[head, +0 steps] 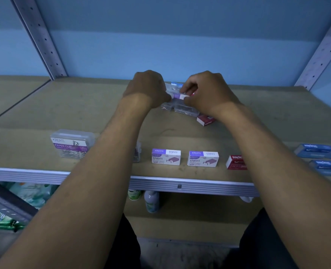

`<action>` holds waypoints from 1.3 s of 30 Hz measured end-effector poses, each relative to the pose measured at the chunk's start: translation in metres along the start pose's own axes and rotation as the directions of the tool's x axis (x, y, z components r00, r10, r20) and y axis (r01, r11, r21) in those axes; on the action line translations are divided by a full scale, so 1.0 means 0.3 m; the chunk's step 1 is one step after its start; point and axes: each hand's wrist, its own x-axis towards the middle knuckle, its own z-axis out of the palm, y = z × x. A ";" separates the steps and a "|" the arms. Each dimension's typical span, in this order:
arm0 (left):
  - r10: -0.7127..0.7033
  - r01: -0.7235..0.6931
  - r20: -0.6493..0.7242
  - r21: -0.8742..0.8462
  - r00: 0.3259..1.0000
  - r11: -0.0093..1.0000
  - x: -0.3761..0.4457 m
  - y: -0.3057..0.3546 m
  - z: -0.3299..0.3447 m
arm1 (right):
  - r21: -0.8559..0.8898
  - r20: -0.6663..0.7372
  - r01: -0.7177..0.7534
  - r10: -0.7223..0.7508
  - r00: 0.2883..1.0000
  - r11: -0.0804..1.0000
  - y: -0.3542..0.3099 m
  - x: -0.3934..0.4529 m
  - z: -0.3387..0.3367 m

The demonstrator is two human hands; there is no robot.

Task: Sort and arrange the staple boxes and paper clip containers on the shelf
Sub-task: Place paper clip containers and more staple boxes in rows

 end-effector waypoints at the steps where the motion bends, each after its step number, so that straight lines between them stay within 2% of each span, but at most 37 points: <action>1: -0.005 0.005 -0.009 -0.005 1.000 1.000 -0.003 0.004 -0.007 | 0.002 -0.014 -0.019 0.019 1.000 1.000 -0.002 0.000 -0.007; 7: -0.099 0.099 -0.004 0.096 0.995 0.990 -0.005 0.014 -0.029 | 0.106 -0.053 -0.153 0.159 0.986 0.982 -0.008 -0.031 -0.057; 10: -0.160 0.155 0.033 0.130 0.987 0.979 -0.021 -0.001 -0.036 | 0.204 -0.005 -0.204 0.209 0.978 0.957 -0.009 -0.065 -0.088; 15: -0.216 0.198 0.100 0.166 0.971 0.966 -0.056 -0.025 -0.028 | 0.169 0.112 -0.218 0.201 0.973 0.961 -0.015 -0.123 -0.114; 19: -0.257 0.221 0.165 0.209 0.952 0.953 -0.072 -0.010 -0.027 | 0.213 0.219 -0.257 0.210 0.953 0.943 -0.026 -0.159 -0.121; 32: -0.237 0.163 0.208 0.318 0.949 0.934 -0.069 0.011 0.007 | 0.154 0.321 -0.288 0.228 0.919 0.945 -0.018 -0.172 -0.106; 39: -0.226 0.154 0.203 0.319 0.953 0.935 -0.082 0.011 0.000 | 0.219 0.345 -0.305 0.219 0.913 0.927 0.001 -0.174 -0.114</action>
